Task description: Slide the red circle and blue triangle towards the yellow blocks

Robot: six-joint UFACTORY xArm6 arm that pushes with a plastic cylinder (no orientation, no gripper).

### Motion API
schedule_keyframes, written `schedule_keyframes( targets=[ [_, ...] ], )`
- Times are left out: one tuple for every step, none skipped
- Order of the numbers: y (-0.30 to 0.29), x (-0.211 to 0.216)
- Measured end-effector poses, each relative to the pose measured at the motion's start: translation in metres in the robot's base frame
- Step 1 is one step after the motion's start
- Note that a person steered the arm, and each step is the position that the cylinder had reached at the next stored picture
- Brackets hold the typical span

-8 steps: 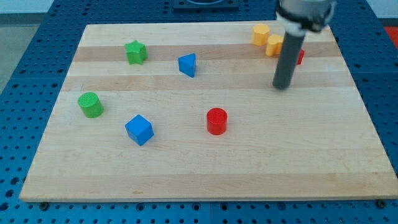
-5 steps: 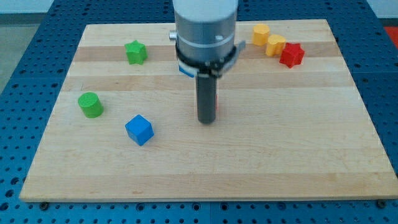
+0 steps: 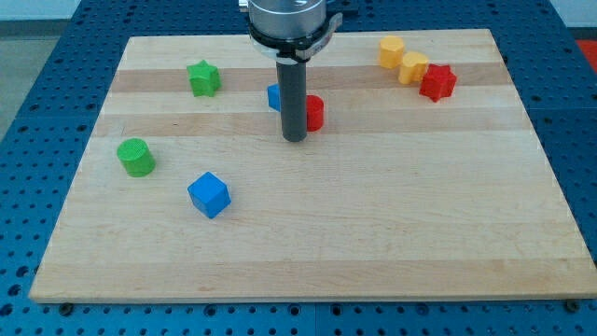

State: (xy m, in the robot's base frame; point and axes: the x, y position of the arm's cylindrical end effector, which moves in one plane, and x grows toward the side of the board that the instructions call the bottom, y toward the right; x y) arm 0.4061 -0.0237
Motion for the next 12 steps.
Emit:
schedule_keyframes(
  targets=[
    [0.009,-0.032],
    [0.029,-0.039],
    [0.088,-0.043],
    [0.103,-0.058],
    [0.085,0.011],
    [-0.011,0.004],
    [-0.056,-0.036],
    [-0.008,-0.059],
    [0.074,-0.076],
    [0.109,-0.082],
    [0.053,-0.082],
    [-0.003,-0.082]
  ],
)
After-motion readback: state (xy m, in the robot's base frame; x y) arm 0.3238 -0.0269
